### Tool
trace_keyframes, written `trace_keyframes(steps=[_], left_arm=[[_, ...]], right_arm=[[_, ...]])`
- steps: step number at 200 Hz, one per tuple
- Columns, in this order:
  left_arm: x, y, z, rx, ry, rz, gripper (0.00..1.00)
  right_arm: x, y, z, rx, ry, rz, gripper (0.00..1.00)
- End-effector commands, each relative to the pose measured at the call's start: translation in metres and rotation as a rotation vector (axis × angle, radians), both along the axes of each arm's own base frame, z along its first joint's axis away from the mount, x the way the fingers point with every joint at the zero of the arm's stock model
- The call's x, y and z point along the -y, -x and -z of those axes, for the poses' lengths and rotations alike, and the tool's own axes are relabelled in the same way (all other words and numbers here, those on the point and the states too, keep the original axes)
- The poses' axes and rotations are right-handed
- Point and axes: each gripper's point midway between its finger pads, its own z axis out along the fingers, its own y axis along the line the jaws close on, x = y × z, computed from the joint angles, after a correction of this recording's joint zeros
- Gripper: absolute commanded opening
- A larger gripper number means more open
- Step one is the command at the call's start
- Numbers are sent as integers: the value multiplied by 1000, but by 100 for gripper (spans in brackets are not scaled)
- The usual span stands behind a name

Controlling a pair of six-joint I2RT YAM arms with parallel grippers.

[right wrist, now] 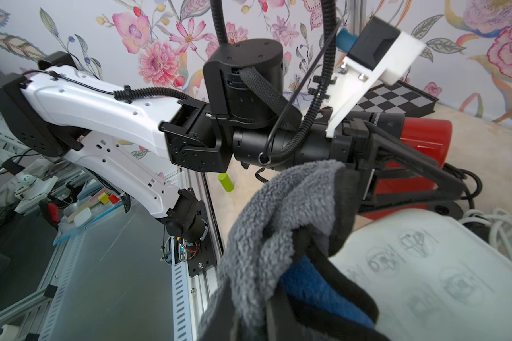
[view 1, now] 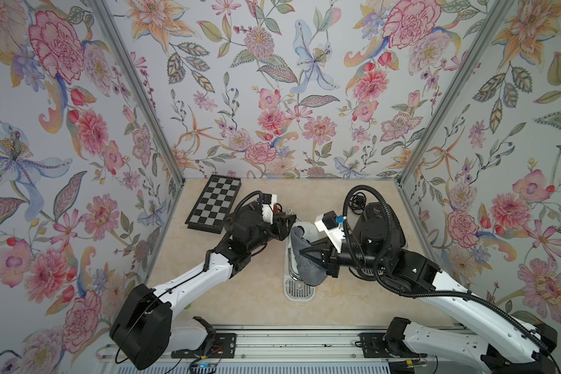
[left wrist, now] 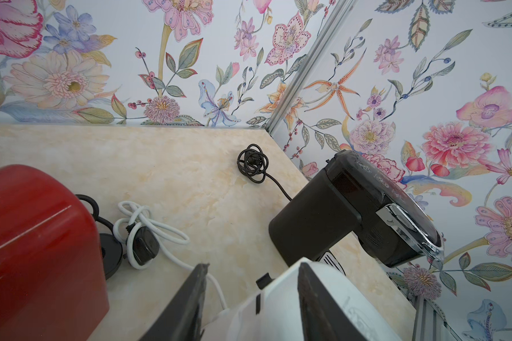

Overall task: Wipe the surface of a coffee machine
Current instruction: Wipe the dirt from the surface of the coffee machine.

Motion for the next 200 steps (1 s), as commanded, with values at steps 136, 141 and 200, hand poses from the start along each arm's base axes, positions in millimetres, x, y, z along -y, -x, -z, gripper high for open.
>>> trace_keyframes(steps=[136, 141, 200], left_arm=[[-29, 7, 31, -30, 12, -158, 51], [-28, 8, 33, -31, 12, -154, 51], [-4, 17, 46, -37, 2, -86, 51]], right_arm=[[13, -123, 77, 87, 341, 411, 4], [14, -126, 77, 84, 335, 418, 4], [21, -164, 83, 25, 265, 445, 4]])
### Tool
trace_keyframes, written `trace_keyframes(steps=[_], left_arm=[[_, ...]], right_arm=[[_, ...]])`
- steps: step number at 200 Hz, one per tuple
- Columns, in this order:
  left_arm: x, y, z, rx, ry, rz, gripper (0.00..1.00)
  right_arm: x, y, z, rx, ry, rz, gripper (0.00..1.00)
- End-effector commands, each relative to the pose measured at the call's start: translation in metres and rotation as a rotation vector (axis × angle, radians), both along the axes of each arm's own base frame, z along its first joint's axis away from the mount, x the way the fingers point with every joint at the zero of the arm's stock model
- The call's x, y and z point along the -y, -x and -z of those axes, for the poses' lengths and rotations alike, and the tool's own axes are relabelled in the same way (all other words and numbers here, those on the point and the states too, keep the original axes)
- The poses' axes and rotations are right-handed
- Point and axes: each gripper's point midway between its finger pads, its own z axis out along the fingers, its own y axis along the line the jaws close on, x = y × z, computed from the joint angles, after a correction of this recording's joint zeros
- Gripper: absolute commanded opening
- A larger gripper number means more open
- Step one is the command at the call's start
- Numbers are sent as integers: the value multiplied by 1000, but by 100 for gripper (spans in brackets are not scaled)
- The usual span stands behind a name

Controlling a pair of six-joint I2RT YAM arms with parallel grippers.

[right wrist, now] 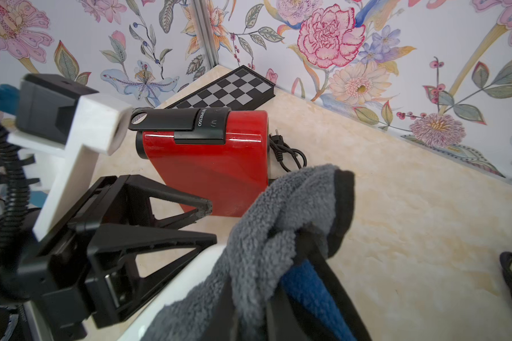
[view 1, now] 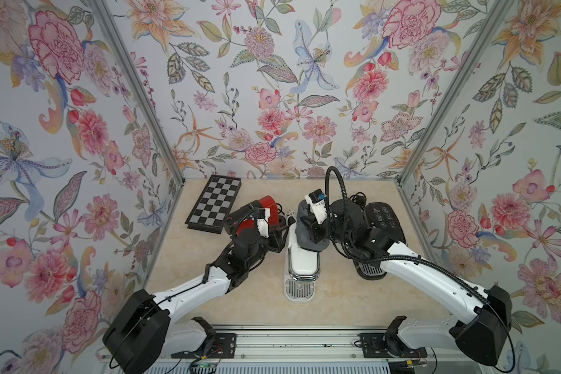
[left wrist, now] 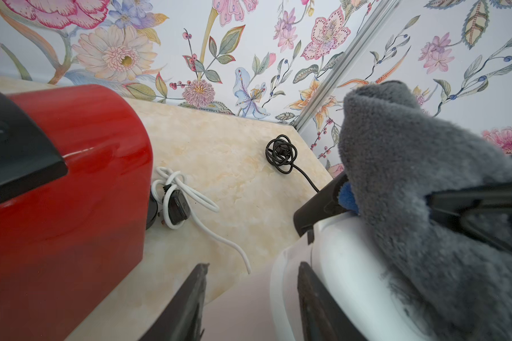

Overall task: Wipe the surface of a coffee machine
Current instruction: Wipe the dirt from the surface of the coffee machine.

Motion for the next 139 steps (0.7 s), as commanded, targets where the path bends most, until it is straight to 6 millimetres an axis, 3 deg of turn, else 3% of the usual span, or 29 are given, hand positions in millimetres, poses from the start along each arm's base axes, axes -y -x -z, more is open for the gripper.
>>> trace_keyframes(steps=[1, 41, 89, 139], left_arm=[[16, 7, 3, 5, 17, 42, 51], [25, 12, 12, -15, 12, 54, 51], [16, 12, 18, -24, 31, 12, 51], [9, 12, 23, -30, 18, -14, 52]], right_arm=[[2, -7, 32, -83, 45, -16, 4], [-5, -17, 35, -114, 7, -49, 4], [-27, 36, 30, -48, 31, -190, 5], [-34, 96, 35, -84, 24, -318, 5]])
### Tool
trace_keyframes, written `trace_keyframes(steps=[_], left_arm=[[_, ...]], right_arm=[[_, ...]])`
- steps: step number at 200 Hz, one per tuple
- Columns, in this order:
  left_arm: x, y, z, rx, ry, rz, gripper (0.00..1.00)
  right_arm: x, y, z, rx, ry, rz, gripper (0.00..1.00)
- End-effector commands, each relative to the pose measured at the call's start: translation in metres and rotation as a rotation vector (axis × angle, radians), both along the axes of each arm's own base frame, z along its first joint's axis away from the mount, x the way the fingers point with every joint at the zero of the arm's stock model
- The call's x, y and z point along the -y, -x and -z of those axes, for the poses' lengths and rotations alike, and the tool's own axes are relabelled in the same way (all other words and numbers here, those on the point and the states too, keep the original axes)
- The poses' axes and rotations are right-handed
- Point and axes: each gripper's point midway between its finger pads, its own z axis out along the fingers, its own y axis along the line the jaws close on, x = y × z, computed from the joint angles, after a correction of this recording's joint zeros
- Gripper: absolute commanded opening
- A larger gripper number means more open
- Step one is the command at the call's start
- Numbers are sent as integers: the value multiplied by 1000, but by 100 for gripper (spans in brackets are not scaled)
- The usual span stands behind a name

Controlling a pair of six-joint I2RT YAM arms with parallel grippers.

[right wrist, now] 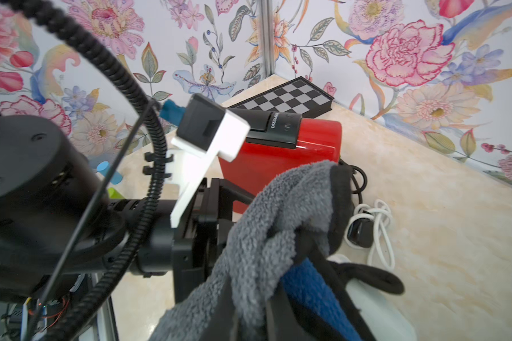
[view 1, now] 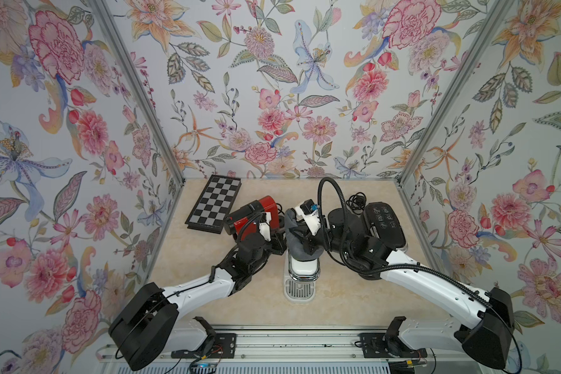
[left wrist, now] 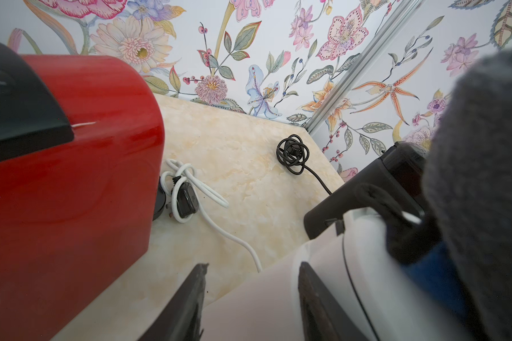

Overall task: Wipe the surface of a coffee machine
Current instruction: Wipe the dirt from the surface of the coffee machine.

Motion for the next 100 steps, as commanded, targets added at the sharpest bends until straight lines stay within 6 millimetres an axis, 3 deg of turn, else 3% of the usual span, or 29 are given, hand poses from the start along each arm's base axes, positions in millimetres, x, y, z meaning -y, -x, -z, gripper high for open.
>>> trace_keyframes(steps=[1, 55, 77, 100], left_arm=[[8, 12, 3, -9, 17, 38, 52], [11, 11, 4, -8, 12, 47, 52], [12, 11, 4, -8, 18, 48, 52], [12, 12, 5, -12, 21, 51, 52]], right_arm=[[6, 32, 40, -93, 105, -69, 5], [-5, 63, 38, -105, 96, -135, 5], [-7, 52, 44, -97, 124, -88, 5], [1, 28, 49, -90, 145, 7, 5]])
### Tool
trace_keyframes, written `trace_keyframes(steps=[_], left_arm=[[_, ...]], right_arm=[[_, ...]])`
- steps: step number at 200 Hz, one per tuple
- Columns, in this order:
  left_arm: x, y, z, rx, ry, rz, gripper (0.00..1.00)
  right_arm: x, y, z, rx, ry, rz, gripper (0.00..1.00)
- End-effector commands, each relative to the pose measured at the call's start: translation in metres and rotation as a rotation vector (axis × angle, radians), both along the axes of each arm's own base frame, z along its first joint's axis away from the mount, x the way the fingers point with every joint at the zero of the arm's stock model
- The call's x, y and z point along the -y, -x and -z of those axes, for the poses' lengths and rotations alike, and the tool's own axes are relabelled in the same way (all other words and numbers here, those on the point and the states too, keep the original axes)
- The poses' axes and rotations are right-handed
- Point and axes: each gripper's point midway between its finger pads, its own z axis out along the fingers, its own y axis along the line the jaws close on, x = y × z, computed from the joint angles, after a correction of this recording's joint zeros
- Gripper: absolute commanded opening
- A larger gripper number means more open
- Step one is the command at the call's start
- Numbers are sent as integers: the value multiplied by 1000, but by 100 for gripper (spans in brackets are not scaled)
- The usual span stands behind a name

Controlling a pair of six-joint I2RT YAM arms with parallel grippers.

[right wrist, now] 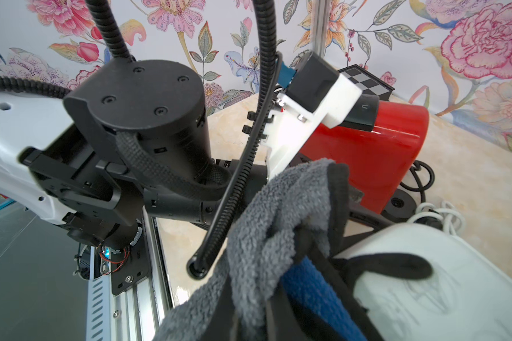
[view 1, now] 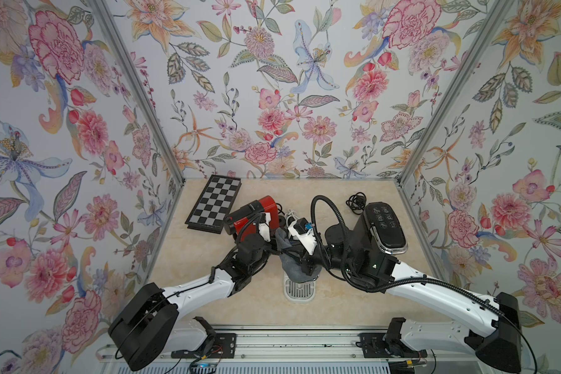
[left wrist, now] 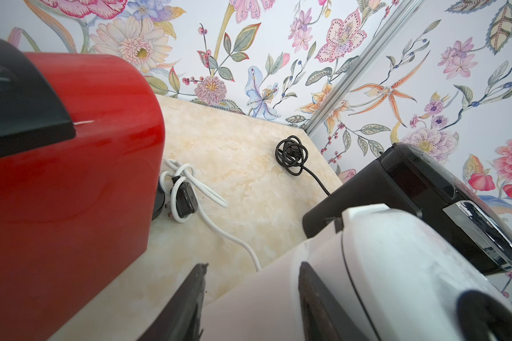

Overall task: Wipe the surface of a coffee machine
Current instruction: Wipe the dirt from the surface of the coffee machine.

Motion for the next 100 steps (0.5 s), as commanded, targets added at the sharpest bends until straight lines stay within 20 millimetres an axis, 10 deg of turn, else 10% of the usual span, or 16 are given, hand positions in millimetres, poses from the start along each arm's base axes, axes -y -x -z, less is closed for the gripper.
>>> trace_keyframes(steps=[1, 100], left_arm=[[12, 11, 5, -14, 10, 51, 52], [12, 13, 5, -17, 17, 63, 52]], right_arm=[[17, -24, 42, -57, 143, 119, 5], [44, -106, 50, -145, 123, 294, 4]])
